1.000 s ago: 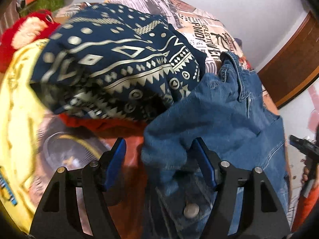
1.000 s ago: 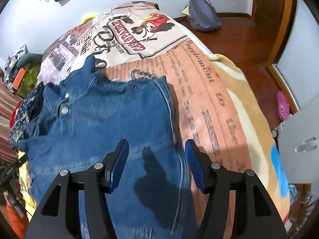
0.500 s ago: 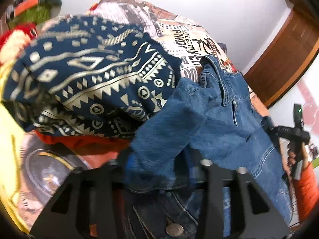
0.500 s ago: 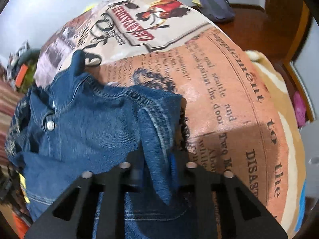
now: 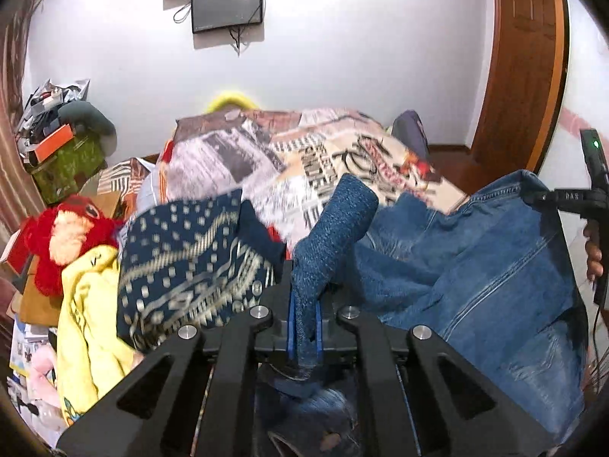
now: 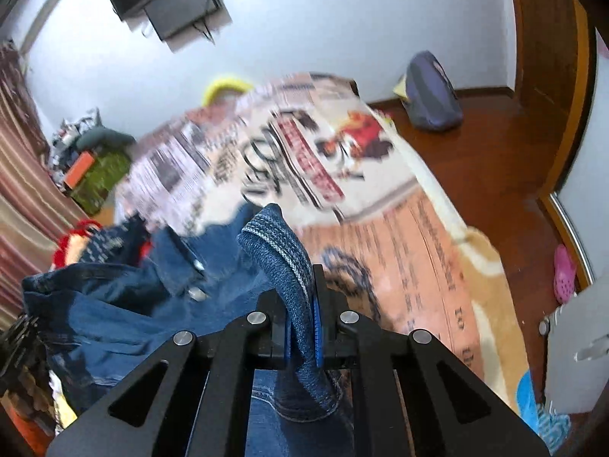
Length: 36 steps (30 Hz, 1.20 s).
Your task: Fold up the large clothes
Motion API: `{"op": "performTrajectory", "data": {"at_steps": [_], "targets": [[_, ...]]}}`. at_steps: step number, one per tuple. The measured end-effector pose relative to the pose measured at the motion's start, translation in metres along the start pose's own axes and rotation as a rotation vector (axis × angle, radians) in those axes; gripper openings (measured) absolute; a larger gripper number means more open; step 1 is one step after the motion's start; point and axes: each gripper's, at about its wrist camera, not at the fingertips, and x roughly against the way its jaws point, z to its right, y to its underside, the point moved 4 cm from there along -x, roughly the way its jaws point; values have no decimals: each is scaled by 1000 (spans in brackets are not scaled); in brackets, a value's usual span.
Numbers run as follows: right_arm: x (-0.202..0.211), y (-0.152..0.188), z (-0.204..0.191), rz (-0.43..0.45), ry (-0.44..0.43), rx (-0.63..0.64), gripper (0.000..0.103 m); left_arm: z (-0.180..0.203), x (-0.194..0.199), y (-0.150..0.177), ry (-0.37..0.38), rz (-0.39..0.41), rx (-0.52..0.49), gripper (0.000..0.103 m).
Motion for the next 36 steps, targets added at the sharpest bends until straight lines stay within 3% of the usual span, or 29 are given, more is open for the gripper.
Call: {"op": "performTrajectory", "data": {"at_steps": [4, 10, 18, 21, 24, 27, 30, 34, 36], "targets": [[3, -19, -15, 41, -6, 33, 7, -13, -12, -28, 27, -10, 55, 6], [-29, -31, -15, 40, 16, 36, 7, -45, -49, -38, -12, -49, 121, 6], [-122, 9, 42, -165, 127, -47, 8, -99, -133, 14, -89, -228, 241, 8], [-142, 31, 63, -236, 135, -88, 9, -108, -142, 26, -70, -235, 285, 12], [-146, 43, 71, -266, 141, -85, 15, -103, -139, 27, -81, -230, 242, 14], [-130, 42, 69, -269, 166, -77, 18, -93, -131, 26, -128, -248, 162, 28], [-114, 41, 66, -295, 172, -74, 20, -84, -119, 24, -123, -268, 115, 40], [-80, 38, 51, -266, 162, -13, 23, -73, -91, 24, -131, -255, 65, 58], [-56, 39, 38, -237, 171, 44, 38, -69, -73, 24, -132, -239, 48, 62]]}}
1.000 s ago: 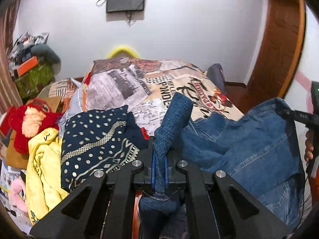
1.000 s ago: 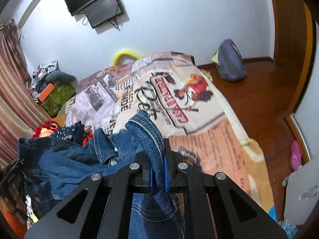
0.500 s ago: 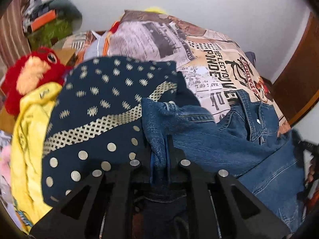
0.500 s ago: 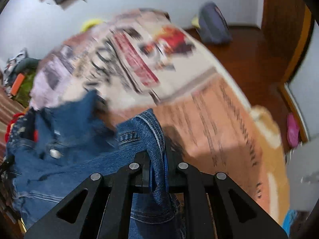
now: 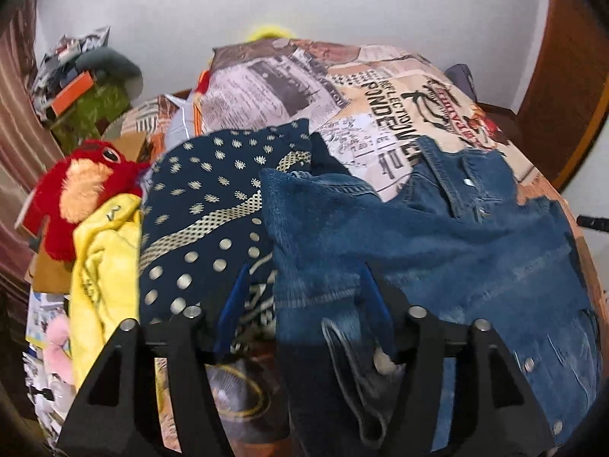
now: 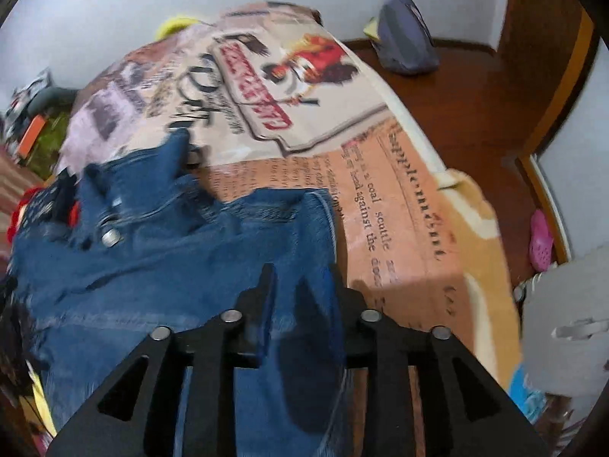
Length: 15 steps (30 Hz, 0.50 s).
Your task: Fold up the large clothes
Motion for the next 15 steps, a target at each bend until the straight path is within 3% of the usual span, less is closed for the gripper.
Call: {"op": "performTrajectory", "data": {"at_steps": [3, 6, 8, 10, 15], "targets": [[33, 11, -15, 65, 24, 71, 53, 1, 28, 9, 15, 19, -6, 66], [62, 30, -25, 107, 16, 111, 69, 2, 50, 18, 19, 39, -16, 76], [71, 40, -27, 114, 5, 111, 72, 2, 64, 28, 20, 51, -22, 88], [77, 52, -28, 112, -8, 108, 72, 0, 76, 41, 18, 62, -14, 92], [84, 85, -22, 94, -18, 80, 73, 0, 84, 77, 23, 39, -21, 93]]}}
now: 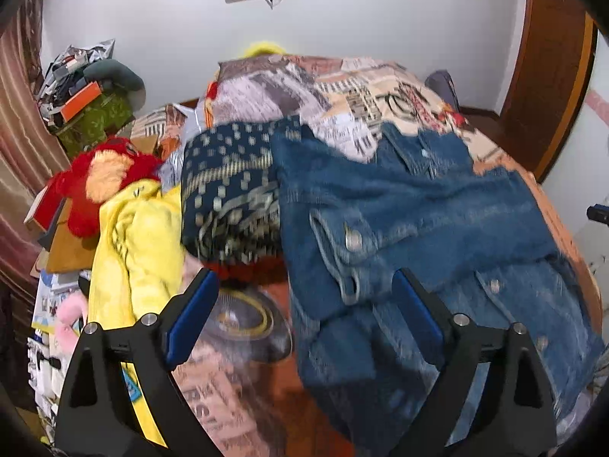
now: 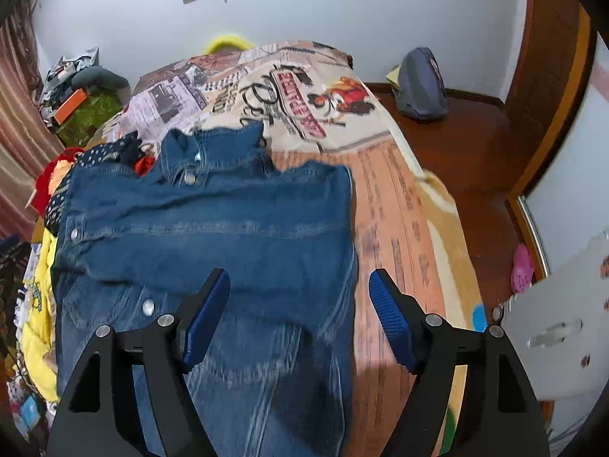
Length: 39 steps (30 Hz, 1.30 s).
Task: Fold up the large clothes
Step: 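Grasp the jacket side edges with both grippers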
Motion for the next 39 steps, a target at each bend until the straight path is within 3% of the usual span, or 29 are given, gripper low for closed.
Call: {"op": "performTrajectory", "data": {"at_steps": [5, 8, 16, 21, 25, 28, 29, 30, 32, 39], "targets": [[-1, 34, 13, -44, 1, -60, 73, 0, -5, 35, 38, -64, 34, 93], [-6, 57, 23, -86, 7, -88, 73, 2, -10, 57, 101, -103, 56, 93], [-37, 108, 37, -239, -30, -161, 73, 9, -47, 120, 370, -297, 225, 93], [-48, 109, 27, -222, -27, -136, 75, 24, -58, 144, 502, -359, 346, 92], [-53, 107, 16, -212, -28, -94, 71, 32, -48, 143, 530, -335, 338, 72], [-53, 106, 12, -203, -94, -116, 45, 39, -37, 136, 534, -308, 306, 51], [-53, 105, 11, -202, -109, -131, 28, 41, -32, 134, 527, -293, 289, 38], [-53, 106, 11, -199, -103, -142, 17, 44, -28, 130, 518, -272, 265, 31], [-51, 105, 9, -180, -84, -146, 9, 47, -19, 120, 490, -231, 237, 13], [-12, 64, -2, -41, -133, -115, 6, 42, 15, 68, 523, -92, 239, 10]]}}
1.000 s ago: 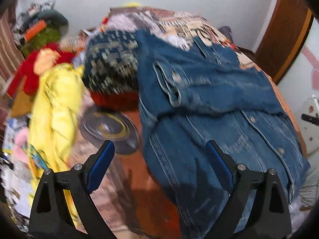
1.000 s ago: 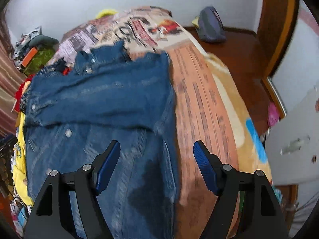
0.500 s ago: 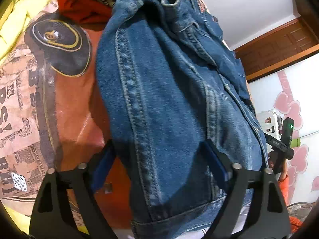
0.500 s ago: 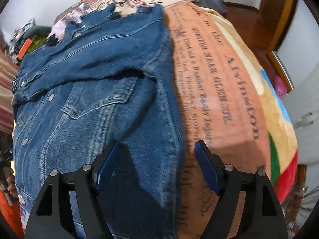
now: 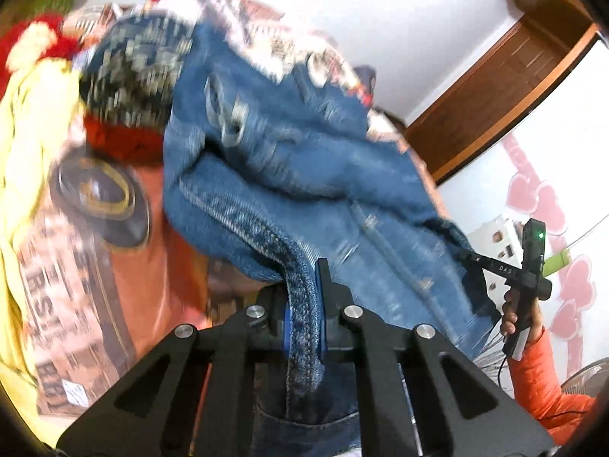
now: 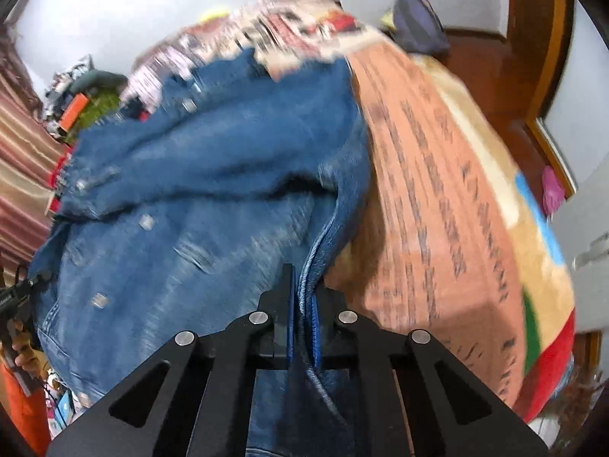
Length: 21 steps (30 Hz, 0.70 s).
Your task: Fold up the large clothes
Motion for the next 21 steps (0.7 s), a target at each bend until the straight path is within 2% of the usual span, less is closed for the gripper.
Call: {"op": "performTrajectory", "data": {"at_steps": [5, 10, 13, 17, 19, 21], "targets": [[24, -42, -13, 96, -36, 13, 5, 16, 24, -47, 53, 89, -2, 10], [17, -71, -8, 147, -19, -31, 5, 8, 17, -77, 29, 123, 39, 10], [0, -80, 4, 133, 8, -81, 5, -8, -1, -88, -82, 128, 52, 10], [-33, -77, 24, 92, 103, -104, 6, -42, -39, -81, -252, 71, 86, 10], [-48, -71, 34, 50, 143, -96, 7, -57, -57, -75, -305, 30, 94, 11], [-61, -62, 43, -1, 141, -100, 9, -65, -70, -66, -316, -10, 94, 12]]}}
